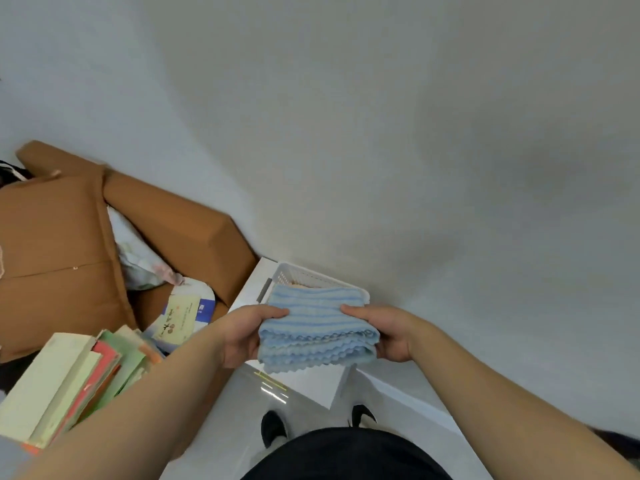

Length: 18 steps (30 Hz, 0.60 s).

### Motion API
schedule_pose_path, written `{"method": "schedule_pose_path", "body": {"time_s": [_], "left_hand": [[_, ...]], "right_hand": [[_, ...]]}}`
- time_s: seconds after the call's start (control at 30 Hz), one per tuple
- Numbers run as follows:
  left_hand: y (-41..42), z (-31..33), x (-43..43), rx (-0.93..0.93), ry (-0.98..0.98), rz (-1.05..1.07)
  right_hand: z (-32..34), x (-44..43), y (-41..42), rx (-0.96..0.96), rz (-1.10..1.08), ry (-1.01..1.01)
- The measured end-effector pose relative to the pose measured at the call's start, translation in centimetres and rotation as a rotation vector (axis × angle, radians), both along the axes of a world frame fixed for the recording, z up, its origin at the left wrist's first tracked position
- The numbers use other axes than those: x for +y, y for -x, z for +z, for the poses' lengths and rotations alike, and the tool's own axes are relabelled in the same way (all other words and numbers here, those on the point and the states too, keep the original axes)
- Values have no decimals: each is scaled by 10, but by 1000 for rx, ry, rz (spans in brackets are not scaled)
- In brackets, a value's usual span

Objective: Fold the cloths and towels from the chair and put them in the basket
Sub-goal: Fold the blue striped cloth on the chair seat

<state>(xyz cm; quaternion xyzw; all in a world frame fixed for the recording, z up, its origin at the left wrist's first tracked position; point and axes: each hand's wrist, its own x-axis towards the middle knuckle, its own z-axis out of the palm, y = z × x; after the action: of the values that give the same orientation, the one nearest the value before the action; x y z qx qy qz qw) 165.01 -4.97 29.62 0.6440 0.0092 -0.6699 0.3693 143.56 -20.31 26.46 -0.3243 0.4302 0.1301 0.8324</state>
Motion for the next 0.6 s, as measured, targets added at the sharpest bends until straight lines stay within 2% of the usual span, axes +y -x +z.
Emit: {"method": "schedule_pose_path", "body": {"time_s": [0.27, 0.4, 0.6], "left_hand": [[-106, -43, -74, 110, 109, -277], [-123, -58, -106, 210, 133, -395], [-123, -55, -129, 286, 135, -428]], "right_hand": [[-12, 15, -56, -40, -596, -119], [-14, 33, -69, -81, -849, -129], [-6, 63, -77, -164, -1167, -150]]}}
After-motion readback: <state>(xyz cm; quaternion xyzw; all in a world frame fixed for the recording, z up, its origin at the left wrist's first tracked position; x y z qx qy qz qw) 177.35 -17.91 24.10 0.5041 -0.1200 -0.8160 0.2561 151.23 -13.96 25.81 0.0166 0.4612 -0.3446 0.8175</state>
